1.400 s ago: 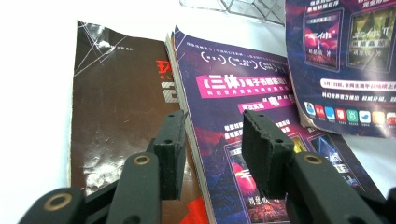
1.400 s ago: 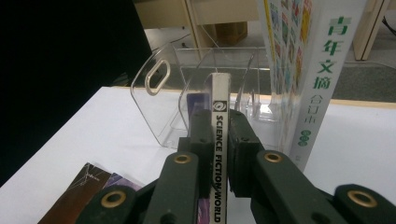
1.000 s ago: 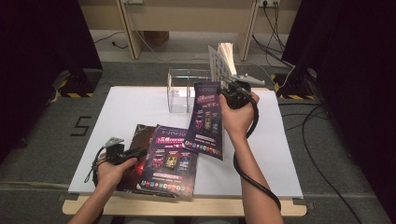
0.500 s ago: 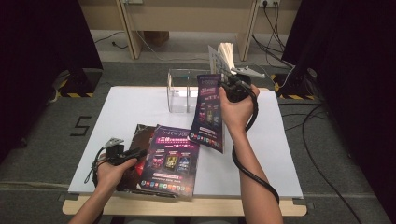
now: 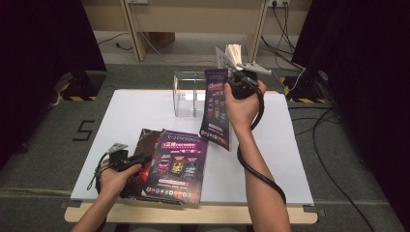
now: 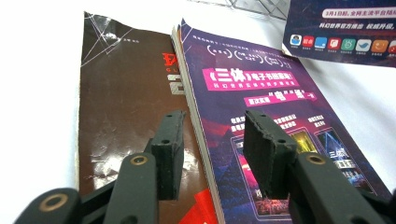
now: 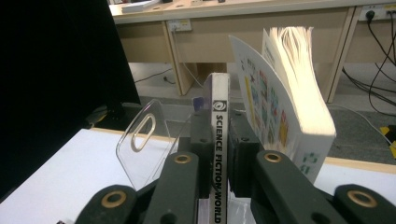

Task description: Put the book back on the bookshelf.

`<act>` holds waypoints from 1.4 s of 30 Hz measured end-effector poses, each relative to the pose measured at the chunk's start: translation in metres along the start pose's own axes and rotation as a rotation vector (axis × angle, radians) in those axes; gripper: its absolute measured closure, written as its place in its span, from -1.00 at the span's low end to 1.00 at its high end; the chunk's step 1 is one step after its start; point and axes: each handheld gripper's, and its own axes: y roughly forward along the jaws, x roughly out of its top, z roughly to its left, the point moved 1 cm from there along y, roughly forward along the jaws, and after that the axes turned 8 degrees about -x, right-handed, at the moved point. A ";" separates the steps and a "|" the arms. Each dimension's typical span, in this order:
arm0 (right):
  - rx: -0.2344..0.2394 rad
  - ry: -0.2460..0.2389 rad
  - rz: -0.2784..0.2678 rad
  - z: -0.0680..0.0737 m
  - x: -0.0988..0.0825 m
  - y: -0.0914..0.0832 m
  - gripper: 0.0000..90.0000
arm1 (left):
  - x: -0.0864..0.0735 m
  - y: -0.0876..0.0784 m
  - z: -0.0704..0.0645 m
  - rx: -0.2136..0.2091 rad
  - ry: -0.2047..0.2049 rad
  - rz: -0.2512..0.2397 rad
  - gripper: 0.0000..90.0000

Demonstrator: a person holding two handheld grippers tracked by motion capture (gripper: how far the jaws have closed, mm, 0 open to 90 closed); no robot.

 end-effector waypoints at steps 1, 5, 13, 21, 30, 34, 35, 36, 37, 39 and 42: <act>0.001 -0.002 -0.004 0.000 0.001 0.001 0.85 | 0.000 0.000 0.000 0.001 -0.004 0.000 0.28; 0.000 0.001 -0.013 0.003 0.005 0.003 0.85 | 0.000 0.000 0.000 -0.001 -0.005 0.001 0.28; 0.004 0.011 -0.036 0.006 0.009 0.010 0.85 | -0.001 0.001 0.000 0.000 -0.003 0.001 0.28; 0.001 0.013 -0.050 0.008 0.014 0.016 0.85 | 0.000 0.001 0.000 0.000 -0.003 0.000 0.28; -0.004 0.015 -0.060 0.012 0.021 0.025 0.85 | 0.000 0.000 0.001 -0.001 -0.005 -0.002 0.28; -0.004 0.020 -0.067 0.013 0.023 0.028 0.85 | 0.000 0.001 0.001 -0.003 -0.002 0.000 0.28; -0.006 0.020 -0.067 0.013 0.023 0.029 0.85 | -0.001 0.001 0.001 -0.003 -0.003 0.001 0.28; -0.005 0.022 -0.067 0.014 0.023 0.029 0.85 | -0.001 0.001 0.001 -0.003 -0.004 0.003 0.28; -0.004 0.024 -0.069 0.014 0.023 0.030 0.85 | -0.001 0.001 0.001 -0.002 -0.003 0.003 0.28; -0.004 0.024 -0.069 0.014 0.024 0.032 0.85 | -0.001 0.001 0.001 -0.002 -0.003 0.005 0.28; -0.008 0.022 -0.073 0.014 0.025 0.034 0.85 | -0.001 0.002 0.001 -0.001 -0.005 0.005 0.28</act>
